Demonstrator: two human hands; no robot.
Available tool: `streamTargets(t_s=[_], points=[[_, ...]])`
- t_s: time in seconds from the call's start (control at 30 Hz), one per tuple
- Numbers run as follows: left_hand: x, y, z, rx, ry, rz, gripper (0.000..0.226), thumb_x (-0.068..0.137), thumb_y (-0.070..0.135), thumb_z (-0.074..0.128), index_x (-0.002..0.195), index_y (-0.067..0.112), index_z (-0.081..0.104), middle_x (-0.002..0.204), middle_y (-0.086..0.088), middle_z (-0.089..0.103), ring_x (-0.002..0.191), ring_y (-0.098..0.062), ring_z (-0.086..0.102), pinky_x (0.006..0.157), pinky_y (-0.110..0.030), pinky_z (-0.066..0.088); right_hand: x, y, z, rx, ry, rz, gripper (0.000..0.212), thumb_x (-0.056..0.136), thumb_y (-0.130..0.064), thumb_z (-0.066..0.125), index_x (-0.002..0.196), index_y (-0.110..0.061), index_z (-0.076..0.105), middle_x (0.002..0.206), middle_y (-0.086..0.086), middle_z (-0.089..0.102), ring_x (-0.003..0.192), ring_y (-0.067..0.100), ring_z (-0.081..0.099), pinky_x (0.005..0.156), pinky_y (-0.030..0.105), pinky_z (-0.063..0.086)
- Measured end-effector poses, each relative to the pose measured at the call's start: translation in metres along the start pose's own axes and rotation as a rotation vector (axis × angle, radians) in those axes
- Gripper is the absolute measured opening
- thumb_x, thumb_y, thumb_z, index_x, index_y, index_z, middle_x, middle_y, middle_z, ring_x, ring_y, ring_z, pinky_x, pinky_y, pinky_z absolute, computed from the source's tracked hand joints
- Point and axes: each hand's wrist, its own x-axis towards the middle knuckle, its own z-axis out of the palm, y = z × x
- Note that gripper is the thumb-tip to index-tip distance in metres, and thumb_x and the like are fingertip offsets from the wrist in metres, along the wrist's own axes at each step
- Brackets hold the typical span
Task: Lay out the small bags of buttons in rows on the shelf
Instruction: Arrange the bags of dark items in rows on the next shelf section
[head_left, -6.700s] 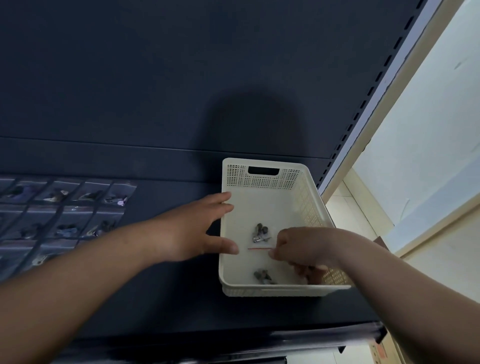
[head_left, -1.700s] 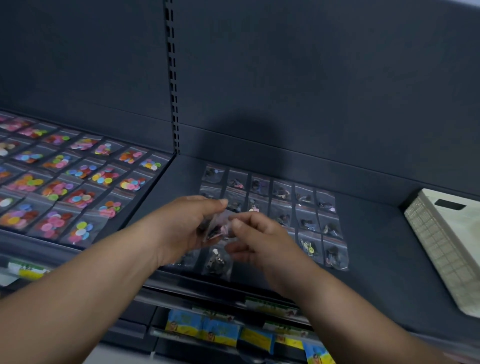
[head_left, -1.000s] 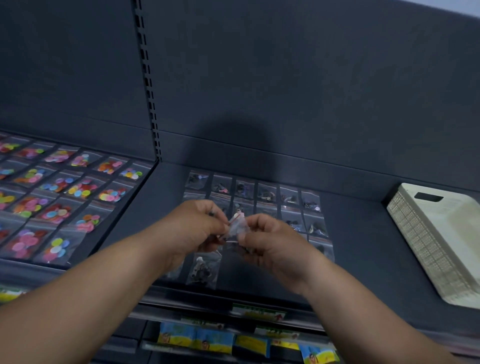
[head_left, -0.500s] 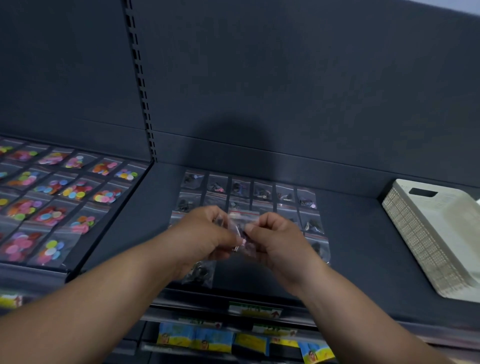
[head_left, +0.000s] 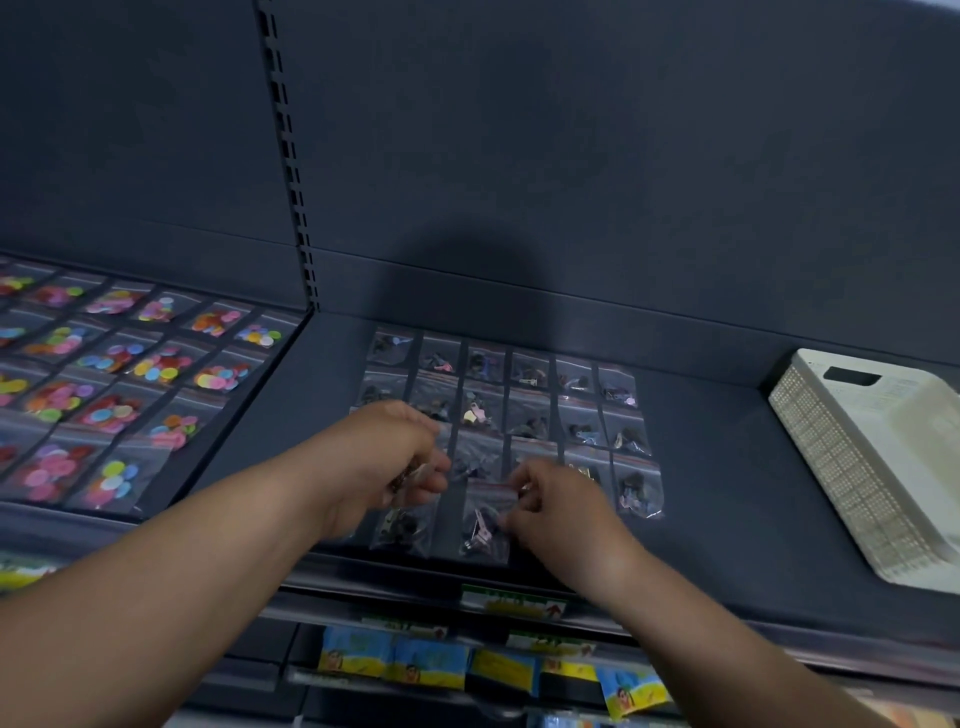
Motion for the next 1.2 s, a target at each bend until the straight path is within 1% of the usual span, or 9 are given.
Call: streamTargets(t_s=[0.03, 0.1, 0.37, 0.63, 0.7, 0.77, 0.83, 0.9, 1.2], points=[[0.000, -0.001, -0.001, 0.000, -0.007, -0.006, 0.020, 0.090, -0.002, 0.049, 0.100, 0.014, 0.056, 0.094, -0.013, 0.067, 0.071, -0.022, 0.065, 0.053, -0.026, 0.055, -0.002, 0.002, -0.001, -0.218, 0.071, -0.088, 0.017, 0.087, -0.020, 0.060, 0.102, -0.021, 0.054, 0.093, -0.001, 0.064, 0.083, 0.017, 0.061, 0.066, 0.029, 0.045], [-0.001, -0.001, -0.003, 0.007, -0.020, -0.004, 0.021, 0.091, -0.001, 0.048, 0.103, 0.014, 0.056, 0.098, -0.011, 0.068, 0.075, -0.023, 0.066, 0.054, -0.028, 0.054, -0.007, 0.001, -0.005, -0.384, 0.188, -0.247, 0.021, 0.088, -0.023, 0.056, 0.108, -0.023, 0.053, 0.106, -0.003, 0.056, 0.095, 0.019, 0.057, 0.072, 0.029, 0.043], [-0.001, 0.006, -0.007, -0.125, -0.021, 0.009, 0.022, 0.087, -0.013, 0.039, 0.094, -0.001, 0.056, 0.092, -0.024, 0.064, 0.071, -0.025, 0.063, 0.058, -0.030, 0.055, -0.004, 0.003, 0.006, -0.291, -0.039, -0.457, 0.019, 0.087, -0.027, 0.064, 0.105, -0.021, 0.067, 0.104, -0.003, 0.058, 0.099, 0.014, 0.051, 0.084, 0.027, 0.043], [-0.005, 0.007, -0.008, -0.084, -0.010, 0.073, 0.025, 0.089, -0.009, 0.049, 0.084, 0.010, 0.064, 0.079, -0.010, 0.064, 0.067, -0.020, 0.059, 0.062, -0.032, 0.051, -0.001, 0.001, 0.006, -0.226, -0.061, -0.469, 0.021, 0.087, -0.030, 0.064, 0.106, -0.022, 0.067, 0.101, -0.004, 0.057, 0.095, 0.012, 0.052, 0.083, 0.028, 0.046], [-0.006, 0.006, -0.008, -0.053, 0.006, 0.098, 0.021, 0.087, -0.005, 0.055, 0.084, 0.014, 0.065, 0.080, -0.008, 0.067, 0.066, -0.018, 0.059, 0.058, -0.028, 0.047, 0.001, -0.002, 0.000, -0.114, 0.020, -0.414, 0.013, 0.088, -0.031, 0.062, 0.097, -0.024, 0.068, 0.094, -0.009, 0.059, 0.088, 0.007, 0.055, 0.079, 0.024, 0.046], [-0.006, 0.005, -0.006, -0.046, 0.018, 0.133, 0.016, 0.084, -0.002, 0.062, 0.085, 0.015, 0.064, 0.079, -0.006, 0.067, 0.065, -0.016, 0.059, 0.057, -0.026, 0.046, 0.002, -0.012, -0.005, 0.160, 0.080, -0.311, 0.006, 0.088, -0.026, 0.062, 0.085, -0.027, 0.067, 0.082, -0.010, 0.063, 0.077, 0.004, 0.057, 0.073, 0.022, 0.047], [-0.007, 0.005, -0.001, -0.032, 0.021, 0.175, 0.013, 0.081, 0.002, 0.068, 0.084, 0.014, 0.065, 0.076, -0.003, 0.066, 0.066, -0.016, 0.059, 0.060, -0.028, 0.046, 0.002, -0.025, -0.011, 0.565, 0.020, -0.184, 0.006, 0.089, -0.020, 0.062, 0.084, -0.022, 0.065, 0.077, -0.007, 0.063, 0.070, 0.007, 0.056, 0.068, 0.024, 0.046], [-0.008, 0.005, 0.004, -0.001, 0.013, 0.216, 0.014, 0.078, 0.004, 0.073, 0.085, 0.013, 0.064, 0.072, -0.001, 0.065, 0.070, -0.016, 0.059, 0.065, -0.032, 0.046, 0.002, -0.035, -0.016, 0.785, -0.074, -0.084, 0.005, 0.088, -0.019, 0.063, 0.092, -0.018, 0.064, 0.080, -0.002, 0.063, 0.070, 0.009, 0.056, 0.065, 0.023, 0.046], [-0.007, 0.008, 0.012, -0.025, -0.032, 0.148, 0.013, 0.086, 0.013, 0.066, 0.076, 0.011, 0.058, 0.067, -0.006, 0.066, 0.055, -0.013, 0.058, 0.053, -0.024, 0.051, 0.002, -0.030, -0.030, 0.970, -0.048, 0.038, 0.024, 0.088, -0.004, 0.059, 0.067, -0.016, 0.058, 0.061, 0.000, 0.059, 0.055, 0.011, 0.052, 0.056, 0.026, 0.044]])
